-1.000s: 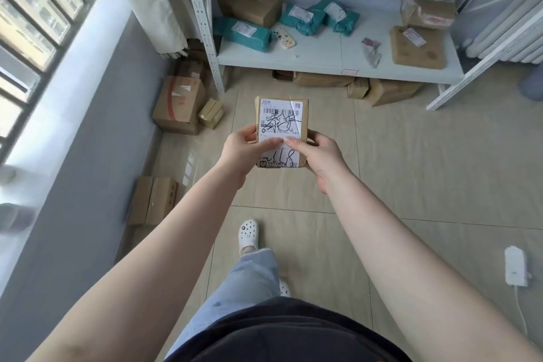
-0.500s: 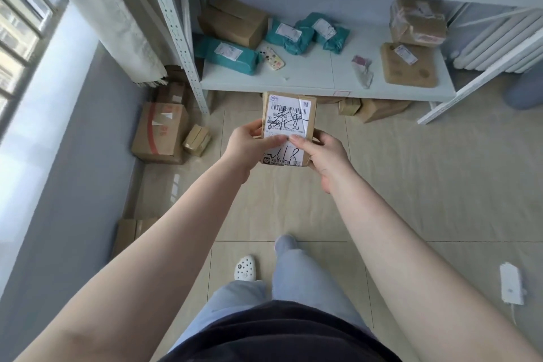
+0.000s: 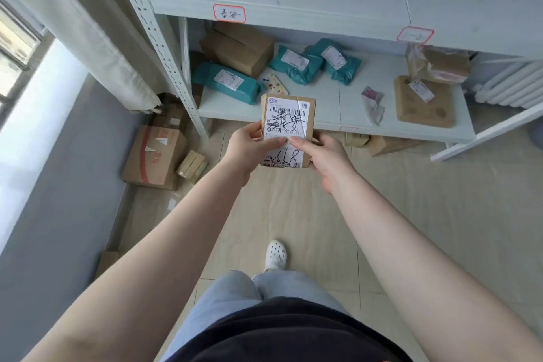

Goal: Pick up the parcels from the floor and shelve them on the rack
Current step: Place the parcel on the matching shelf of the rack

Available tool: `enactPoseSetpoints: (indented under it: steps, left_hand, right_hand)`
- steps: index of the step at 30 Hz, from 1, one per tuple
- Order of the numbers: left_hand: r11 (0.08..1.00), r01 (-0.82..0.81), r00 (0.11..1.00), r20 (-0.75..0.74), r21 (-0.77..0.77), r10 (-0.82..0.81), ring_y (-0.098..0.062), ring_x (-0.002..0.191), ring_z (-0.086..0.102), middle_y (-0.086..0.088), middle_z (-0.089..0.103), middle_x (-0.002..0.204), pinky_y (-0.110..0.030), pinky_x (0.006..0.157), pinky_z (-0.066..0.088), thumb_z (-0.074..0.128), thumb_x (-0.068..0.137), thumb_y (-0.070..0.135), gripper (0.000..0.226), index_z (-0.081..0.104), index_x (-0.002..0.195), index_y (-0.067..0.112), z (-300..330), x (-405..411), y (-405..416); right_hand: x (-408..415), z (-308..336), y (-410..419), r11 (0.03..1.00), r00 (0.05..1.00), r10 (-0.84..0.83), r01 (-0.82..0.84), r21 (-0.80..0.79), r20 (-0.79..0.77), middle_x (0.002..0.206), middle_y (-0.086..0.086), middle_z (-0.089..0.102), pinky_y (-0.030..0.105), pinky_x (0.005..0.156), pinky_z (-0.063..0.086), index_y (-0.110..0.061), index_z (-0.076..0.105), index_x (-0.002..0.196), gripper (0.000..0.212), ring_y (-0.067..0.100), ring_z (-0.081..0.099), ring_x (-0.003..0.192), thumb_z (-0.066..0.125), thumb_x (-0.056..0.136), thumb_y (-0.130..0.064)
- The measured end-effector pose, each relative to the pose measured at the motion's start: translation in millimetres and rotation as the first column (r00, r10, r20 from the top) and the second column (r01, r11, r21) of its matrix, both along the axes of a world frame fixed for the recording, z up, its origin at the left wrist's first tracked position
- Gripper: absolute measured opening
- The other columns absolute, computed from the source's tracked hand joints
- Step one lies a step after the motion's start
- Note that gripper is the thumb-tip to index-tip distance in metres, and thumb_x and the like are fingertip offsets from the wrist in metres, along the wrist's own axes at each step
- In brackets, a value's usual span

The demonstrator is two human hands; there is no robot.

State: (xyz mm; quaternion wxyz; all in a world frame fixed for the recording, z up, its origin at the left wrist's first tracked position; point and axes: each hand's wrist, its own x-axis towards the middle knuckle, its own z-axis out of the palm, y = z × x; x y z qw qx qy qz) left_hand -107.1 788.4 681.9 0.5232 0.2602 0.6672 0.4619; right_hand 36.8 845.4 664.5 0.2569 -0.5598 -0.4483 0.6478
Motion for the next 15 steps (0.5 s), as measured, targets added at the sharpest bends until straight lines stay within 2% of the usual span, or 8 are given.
enactPoseSetpoints:
  steps: [2,5,7,9,13,15]
  left_hand:
    - [1.000,-0.022,1.000,-0.005,0.022,0.022,0.007,0.064,0.069,0.009,0.072,0.089,-0.009,0.057,0.051,0.076,0.081,0.009,0.035,0.068,0.115,0.013,4,-2,17]
    - [0.997,-0.055,0.998,-0.025,0.058,0.057,-0.008,0.083,0.072,0.006,0.075,0.096,-0.019,0.070,0.057,0.077,0.080,0.011,0.033,0.069,0.112,0.018,12,-10,41]
    - [0.995,-0.071,0.996,-0.051,0.073,0.075,-0.016,0.093,0.072,0.001,0.075,0.104,-0.028,0.081,0.057,0.078,0.079,0.014,0.037,0.069,0.115,0.018,17,-18,58]
    - [0.994,-0.069,0.993,-0.085,0.086,0.077,-0.018,0.096,0.071,0.001,0.075,0.108,-0.031,0.084,0.057,0.078,0.079,0.017,0.041,0.069,0.118,0.020,22,-25,74]
    - [0.991,-0.031,0.993,-0.105,0.134,0.045,-0.009,0.087,0.071,0.005,0.075,0.103,-0.021,0.078,0.057,0.076,0.081,0.018,0.030,0.068,0.109,0.026,31,-36,105]
    - [0.985,-0.011,0.994,-0.103,0.170,0.029,-0.004,0.081,0.069,0.007,0.074,0.099,-0.017,0.076,0.057,0.076,0.081,0.017,0.030,0.068,0.109,0.026,36,-44,123]
  right_hand:
    - [-4,7,22,0.999,1.000,0.029,-0.029,0.013,0.004,0.109,0.004,0.074,0.027,0.078,0.053,-0.013,0.065,0.120,0.044,0.018,0.071,0.094,0.076,0.078,-0.018]
    - [-14,20,49,0.998,0.998,0.056,-0.055,0.036,-0.017,0.107,0.002,0.074,0.019,0.065,0.049,-0.014,0.064,0.122,0.045,0.013,0.071,0.086,0.075,0.079,-0.019]
    - [-23,25,64,0.997,0.997,0.060,-0.058,0.055,-0.040,0.104,0.001,0.075,0.020,0.068,0.050,-0.013,0.064,0.121,0.043,0.012,0.071,0.085,0.075,0.080,-0.018]
    - [-30,27,80,0.996,0.997,0.056,-0.052,0.068,-0.058,0.103,0.001,0.075,0.025,0.074,0.052,-0.014,0.065,0.119,0.040,0.013,0.072,0.087,0.075,0.080,-0.019]
    - [-41,35,110,0.994,0.998,0.028,-0.023,0.104,-0.056,0.106,0.000,0.075,0.026,0.075,0.049,-0.018,0.067,0.117,0.039,0.016,0.071,0.094,0.076,0.079,-0.023]
    - [-48,40,126,0.993,0.998,0.007,0.002,0.119,-0.069,0.105,-0.002,0.076,0.029,0.081,0.051,-0.020,0.068,0.113,0.036,0.015,0.071,0.096,0.076,0.078,-0.023]
